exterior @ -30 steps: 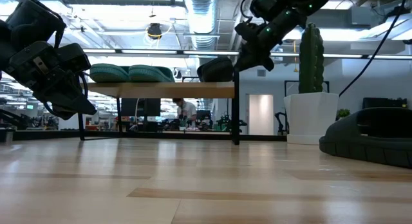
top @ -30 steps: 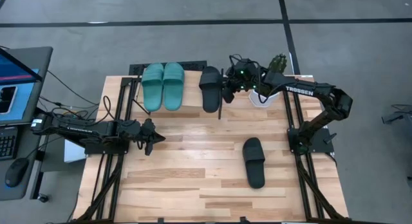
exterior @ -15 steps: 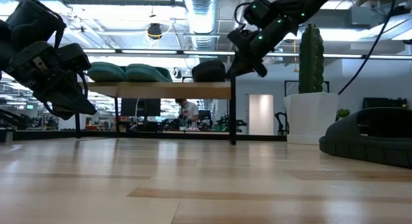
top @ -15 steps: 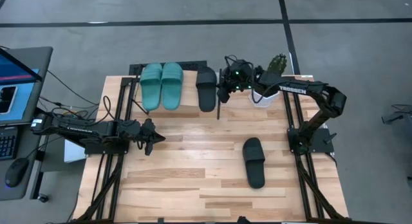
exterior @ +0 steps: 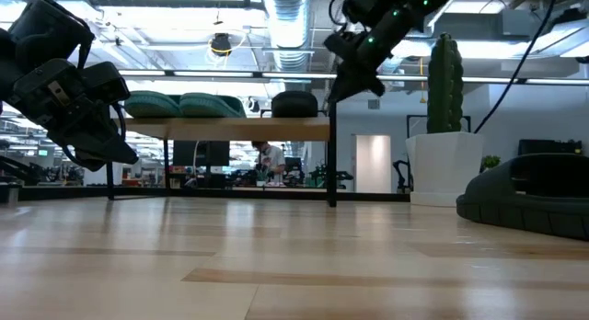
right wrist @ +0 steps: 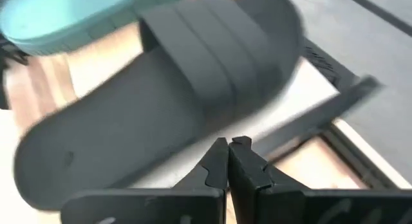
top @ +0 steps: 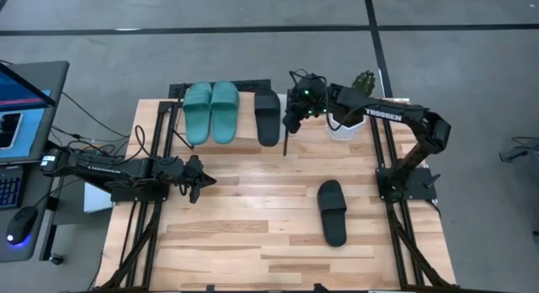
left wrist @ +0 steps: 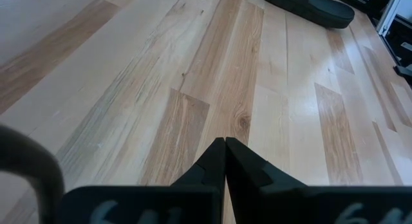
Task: Pick and place slides into the shelf
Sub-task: Put the left black slide on the shelf
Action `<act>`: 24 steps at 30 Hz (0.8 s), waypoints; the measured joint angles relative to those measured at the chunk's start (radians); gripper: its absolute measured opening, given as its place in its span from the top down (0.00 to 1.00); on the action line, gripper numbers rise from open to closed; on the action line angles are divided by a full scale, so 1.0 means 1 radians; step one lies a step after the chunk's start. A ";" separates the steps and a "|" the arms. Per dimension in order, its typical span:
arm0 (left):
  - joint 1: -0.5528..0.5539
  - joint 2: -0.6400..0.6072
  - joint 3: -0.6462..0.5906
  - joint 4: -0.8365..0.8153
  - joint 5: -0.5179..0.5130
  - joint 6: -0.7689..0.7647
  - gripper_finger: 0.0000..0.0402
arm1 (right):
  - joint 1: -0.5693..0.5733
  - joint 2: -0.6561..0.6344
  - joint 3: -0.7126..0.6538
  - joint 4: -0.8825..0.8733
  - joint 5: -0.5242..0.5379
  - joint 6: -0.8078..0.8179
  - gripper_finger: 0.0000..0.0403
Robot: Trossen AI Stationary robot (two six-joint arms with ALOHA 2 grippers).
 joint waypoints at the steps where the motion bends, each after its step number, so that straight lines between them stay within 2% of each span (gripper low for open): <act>1: 0.000 0.000 0.000 0.000 0.000 0.000 1.00 | 0.003 -0.008 0.003 -0.018 0.013 0.000 1.00; 9: 0.000 0.000 0.000 0.000 0.000 0.000 1.00 | 0.067 -0.045 0.010 -0.005 0.028 -0.010 1.00; 15: 0.000 0.000 0.000 0.001 -0.001 0.000 1.00 | 0.097 -0.045 0.010 0.001 0.132 -0.028 0.98; 18: 0.000 0.000 0.000 0.001 -0.001 0.000 1.00 | 0.097 -0.045 0.010 0.014 0.149 -0.020 0.93; 24: 0.000 0.000 0.000 0.001 -0.002 0.000 1.00 | 0.098 -0.032 0.010 0.069 0.149 -0.018 0.74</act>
